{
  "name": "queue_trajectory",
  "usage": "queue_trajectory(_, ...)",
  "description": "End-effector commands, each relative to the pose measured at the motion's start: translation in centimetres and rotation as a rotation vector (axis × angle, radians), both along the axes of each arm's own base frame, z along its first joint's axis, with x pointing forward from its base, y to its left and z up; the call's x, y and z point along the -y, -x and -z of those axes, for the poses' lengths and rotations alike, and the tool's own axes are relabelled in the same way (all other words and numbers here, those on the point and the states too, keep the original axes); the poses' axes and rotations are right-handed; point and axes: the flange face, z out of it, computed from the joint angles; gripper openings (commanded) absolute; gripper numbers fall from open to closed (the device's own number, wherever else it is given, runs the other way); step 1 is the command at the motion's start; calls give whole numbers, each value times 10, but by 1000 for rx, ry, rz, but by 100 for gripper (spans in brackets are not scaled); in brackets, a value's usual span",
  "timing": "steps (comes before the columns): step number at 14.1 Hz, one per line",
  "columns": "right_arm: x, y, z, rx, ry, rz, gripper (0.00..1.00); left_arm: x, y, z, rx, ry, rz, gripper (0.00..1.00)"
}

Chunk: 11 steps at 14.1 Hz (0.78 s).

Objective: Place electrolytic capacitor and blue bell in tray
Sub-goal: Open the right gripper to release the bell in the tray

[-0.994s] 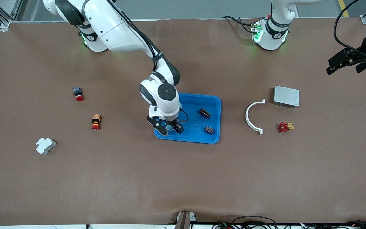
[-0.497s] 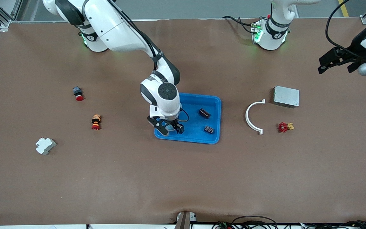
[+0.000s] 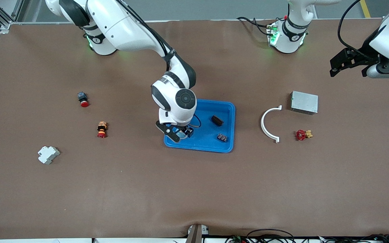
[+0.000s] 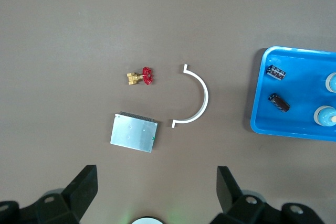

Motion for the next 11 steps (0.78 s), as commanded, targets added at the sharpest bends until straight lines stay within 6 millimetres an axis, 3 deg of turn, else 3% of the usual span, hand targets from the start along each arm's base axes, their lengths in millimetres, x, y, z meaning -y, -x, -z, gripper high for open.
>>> queue_trajectory(1, 33, -19, -74, -67, 29, -88, 100, -2, 6, -8, 14, -19, 21, 100)
queue_trajectory(3, 96, -51, -134, -91, -5, -218, 100, -3, 5, -7, 13, -19, 20, 100)
queue_trajectory(6, 190, -86, -180, -137, -29, -364, 100, -5, 2, -5, 10, -20, 15, 100)
queue_trajectory(11, 317, -124, -216, -148, -68, -557, 100, -5, -1, -4, 28, -16, 14, 100)
